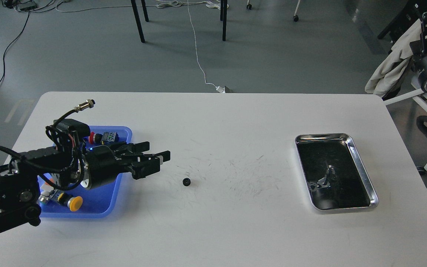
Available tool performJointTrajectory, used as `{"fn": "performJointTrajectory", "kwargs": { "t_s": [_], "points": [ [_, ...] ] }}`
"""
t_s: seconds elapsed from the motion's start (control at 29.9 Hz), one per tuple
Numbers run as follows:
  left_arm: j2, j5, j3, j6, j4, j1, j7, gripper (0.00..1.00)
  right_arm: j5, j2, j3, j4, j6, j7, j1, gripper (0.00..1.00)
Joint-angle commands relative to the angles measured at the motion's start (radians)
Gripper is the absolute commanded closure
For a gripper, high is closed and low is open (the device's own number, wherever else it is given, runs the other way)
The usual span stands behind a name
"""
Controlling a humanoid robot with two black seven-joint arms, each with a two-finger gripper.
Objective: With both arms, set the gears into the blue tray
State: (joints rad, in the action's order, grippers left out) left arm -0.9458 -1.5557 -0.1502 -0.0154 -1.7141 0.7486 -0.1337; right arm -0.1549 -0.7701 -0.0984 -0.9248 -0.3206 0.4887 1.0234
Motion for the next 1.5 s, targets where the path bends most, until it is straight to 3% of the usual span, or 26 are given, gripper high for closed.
{"fn": "performJointTrajectory", "kwargs": {
  "t_s": [0.0,0.2,0.4,0.6,0.74,0.87,1.47],
  "points": [
    [0.018,-0.163,0.001,0.008,0.045,-0.009,-0.069,0.18,0.0,-0.002,0.0,0.001,0.002,0.0,0.001,0.04],
    [0.058,-0.29,0.001,0.009,0.073,-0.014,-0.102,0.18,0.001,-0.005,-0.034,0.009,0.006,0.0,-0.002,0.04],
    [0.085,-0.368,0.001,0.011,0.157,-0.014,-0.193,0.18,0.002,-0.009,-0.044,0.011,0.005,0.0,-0.083,0.03],
    [0.17,-0.391,0.004,0.012,0.235,-0.015,-0.211,0.18,0.09,0.005,-0.084,0.003,0.003,0.0,-0.154,0.03],
    [0.225,-0.392,0.004,0.014,0.315,-0.015,-0.273,0.18,0.216,0.008,-0.101,0.003,0.014,-0.047,-0.157,0.03],
    [0.266,-0.391,0.004,0.014,0.379,-0.018,-0.337,0.18,0.326,0.028,-0.126,0.001,0.021,-0.061,-0.172,0.02],
    [0.401,-0.405,0.004,0.052,0.502,-0.044,-0.353,0.19,0.33,0.061,-0.139,0.007,0.04,-0.067,-0.183,0.01]
  ]
}}
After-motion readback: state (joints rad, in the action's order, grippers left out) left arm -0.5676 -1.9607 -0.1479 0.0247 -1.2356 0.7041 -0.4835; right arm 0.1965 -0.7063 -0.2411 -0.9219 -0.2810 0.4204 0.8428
